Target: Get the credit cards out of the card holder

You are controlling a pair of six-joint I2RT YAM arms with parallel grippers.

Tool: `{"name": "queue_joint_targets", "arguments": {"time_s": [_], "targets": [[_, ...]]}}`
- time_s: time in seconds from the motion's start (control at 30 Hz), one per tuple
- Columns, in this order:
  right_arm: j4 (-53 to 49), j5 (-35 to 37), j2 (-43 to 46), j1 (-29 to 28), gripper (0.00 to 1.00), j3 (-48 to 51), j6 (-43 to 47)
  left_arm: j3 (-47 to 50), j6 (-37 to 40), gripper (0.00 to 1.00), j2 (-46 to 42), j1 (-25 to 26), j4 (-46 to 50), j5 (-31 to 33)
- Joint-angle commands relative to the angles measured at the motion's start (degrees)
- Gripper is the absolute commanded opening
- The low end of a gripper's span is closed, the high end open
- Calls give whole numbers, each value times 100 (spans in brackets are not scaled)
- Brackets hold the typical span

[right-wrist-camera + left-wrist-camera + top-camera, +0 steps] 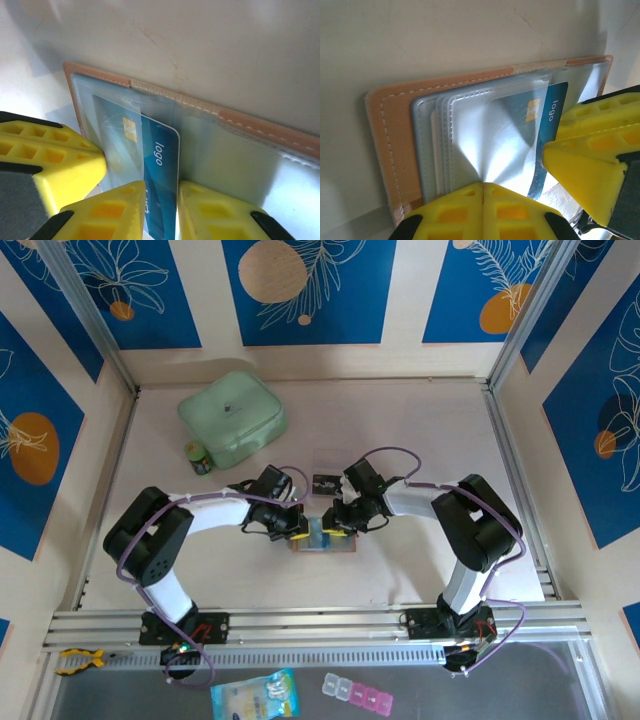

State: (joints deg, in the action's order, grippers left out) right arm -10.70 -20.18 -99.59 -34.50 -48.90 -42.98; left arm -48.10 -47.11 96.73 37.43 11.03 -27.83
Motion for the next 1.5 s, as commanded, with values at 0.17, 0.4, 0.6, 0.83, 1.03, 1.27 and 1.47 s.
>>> {"name": "queue_joint_targets", "arguments": {"time_s": [0.17,0.4,0.6,0.83,1.03,1.27,1.47], "targets": [[232,-308,129,5,18,127,-158,-103,216,0,96,56,444,218],[162,-250,187,22,13,162,-98,-66,211,0,45,55,433,219],[-143,-70,356,91,12,184,76,-46,203,0,-13,55,448,244],[-425,56,585,167,12,232,226,-43,198,0,-81,54,440,276],[-732,196,734,176,11,132,355,-56,151,0,-133,61,379,254],[-1051,313,938,181,10,11,501,-100,53,1,-253,55,267,105],[-1445,441,1038,189,9,-240,769,-163,62,2,-337,55,286,77]]}}
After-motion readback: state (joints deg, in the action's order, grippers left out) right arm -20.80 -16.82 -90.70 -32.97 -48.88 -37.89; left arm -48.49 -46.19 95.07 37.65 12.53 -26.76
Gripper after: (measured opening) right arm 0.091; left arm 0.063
